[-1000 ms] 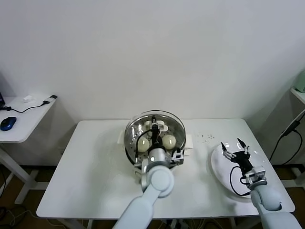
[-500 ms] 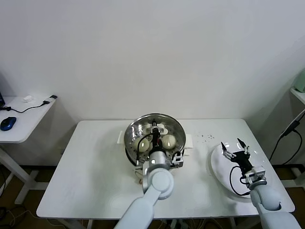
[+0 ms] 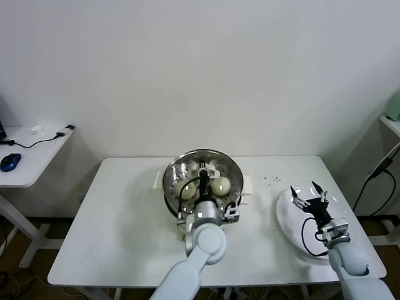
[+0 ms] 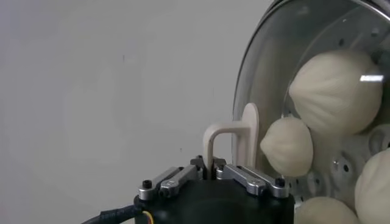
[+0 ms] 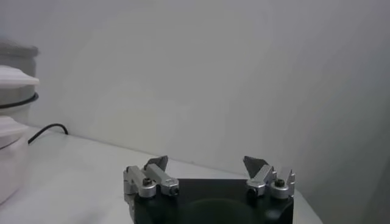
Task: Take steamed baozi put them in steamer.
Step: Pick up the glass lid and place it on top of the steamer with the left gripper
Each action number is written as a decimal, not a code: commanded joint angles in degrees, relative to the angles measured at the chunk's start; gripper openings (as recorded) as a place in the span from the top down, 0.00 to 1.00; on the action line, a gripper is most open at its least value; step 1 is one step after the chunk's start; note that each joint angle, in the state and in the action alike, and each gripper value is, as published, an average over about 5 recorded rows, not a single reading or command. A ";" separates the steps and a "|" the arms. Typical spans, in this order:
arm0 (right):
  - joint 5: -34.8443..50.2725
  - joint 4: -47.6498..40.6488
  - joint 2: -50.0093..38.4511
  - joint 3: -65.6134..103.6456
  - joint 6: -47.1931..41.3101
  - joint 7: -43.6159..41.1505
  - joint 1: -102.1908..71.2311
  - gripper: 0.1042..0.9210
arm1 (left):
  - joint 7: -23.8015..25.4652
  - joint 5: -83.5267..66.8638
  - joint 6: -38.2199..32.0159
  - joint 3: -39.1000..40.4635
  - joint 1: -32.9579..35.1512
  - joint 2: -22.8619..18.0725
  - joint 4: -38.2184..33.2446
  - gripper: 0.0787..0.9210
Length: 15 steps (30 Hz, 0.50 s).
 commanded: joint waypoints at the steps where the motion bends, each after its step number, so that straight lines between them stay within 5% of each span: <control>1: -0.17 -0.13 0.10 0.03 0.06 -0.10 0.03 0.12 | 0.39 -0.50 2.83 0.32 0.12 0.28 -0.49 0.92; 15: -0.78 -0.52 0.58 0.37 0.30 -0.48 -0.03 0.12 | 1.40 -0.79 2.83 0.86 -0.25 1.01 -1.53 0.92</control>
